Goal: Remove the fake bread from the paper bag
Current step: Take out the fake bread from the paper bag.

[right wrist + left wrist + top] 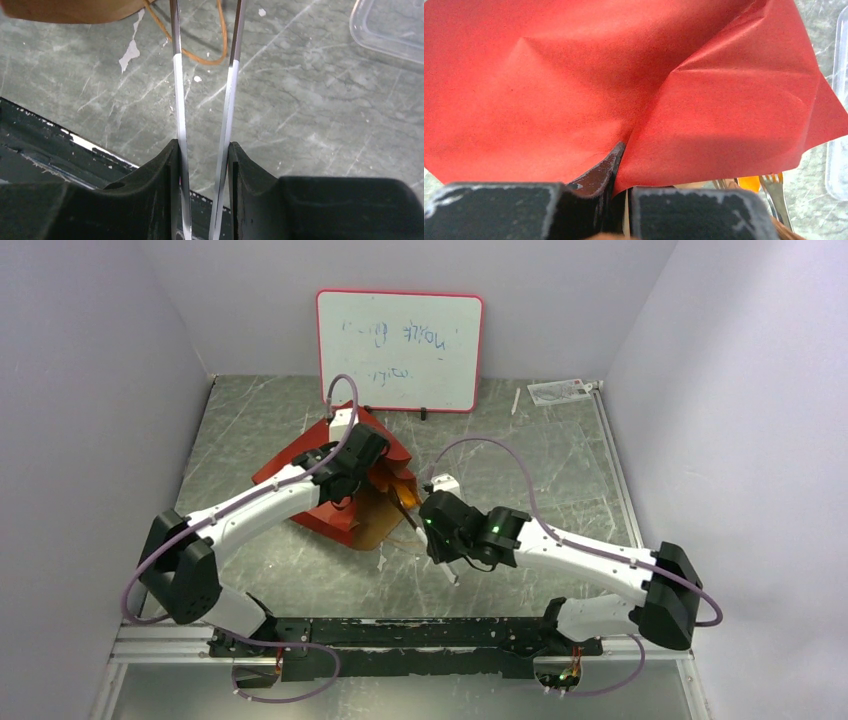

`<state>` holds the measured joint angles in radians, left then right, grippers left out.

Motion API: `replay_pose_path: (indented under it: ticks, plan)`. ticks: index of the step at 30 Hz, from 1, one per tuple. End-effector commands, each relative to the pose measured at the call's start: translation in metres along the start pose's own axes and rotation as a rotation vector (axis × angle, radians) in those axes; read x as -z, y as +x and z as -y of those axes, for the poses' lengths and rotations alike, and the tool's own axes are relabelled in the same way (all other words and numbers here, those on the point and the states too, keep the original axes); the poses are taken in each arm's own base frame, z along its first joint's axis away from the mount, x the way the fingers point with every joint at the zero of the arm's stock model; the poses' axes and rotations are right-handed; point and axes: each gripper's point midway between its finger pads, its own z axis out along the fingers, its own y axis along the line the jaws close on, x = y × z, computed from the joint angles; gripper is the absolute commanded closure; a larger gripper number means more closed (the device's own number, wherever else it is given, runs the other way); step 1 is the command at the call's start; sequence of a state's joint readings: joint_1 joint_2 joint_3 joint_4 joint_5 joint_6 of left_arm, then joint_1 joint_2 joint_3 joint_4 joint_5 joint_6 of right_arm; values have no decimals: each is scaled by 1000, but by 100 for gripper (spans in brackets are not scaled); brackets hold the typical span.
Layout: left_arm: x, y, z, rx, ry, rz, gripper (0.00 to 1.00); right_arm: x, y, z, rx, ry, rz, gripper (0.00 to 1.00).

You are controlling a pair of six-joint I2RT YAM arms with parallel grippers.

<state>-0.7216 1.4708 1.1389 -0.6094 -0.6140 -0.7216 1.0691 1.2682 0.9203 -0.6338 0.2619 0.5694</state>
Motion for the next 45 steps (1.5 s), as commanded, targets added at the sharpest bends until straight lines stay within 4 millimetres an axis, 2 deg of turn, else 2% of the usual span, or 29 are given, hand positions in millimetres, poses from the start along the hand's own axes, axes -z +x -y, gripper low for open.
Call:
replay_pose_path:
  ticks: [1, 6, 16, 23, 34, 45]
  plan:
    - [-7, -9, 1, 32, -58, 2, 89, 30, -8, 9, -52, 23, 39, 100]
    - [-14, -9, 4, 60, -74, -21, 89, 53, -12, 18, -76, 39, 61, 100]
    - [-19, -20, 16, 83, -71, -42, 89, 95, -37, 22, -94, 47, 105, 100]
    - [-29, -16, 7, 104, -119, -109, 89, 120, -50, 22, -121, 36, 129, 100]
    - [-42, -9, 7, 120, -135, -167, 88, 162, -78, 32, -136, 77, 190, 100]
    - [-48, -17, -10, 184, -145, -179, 88, 186, -76, 43, -159, 87, 192, 100]
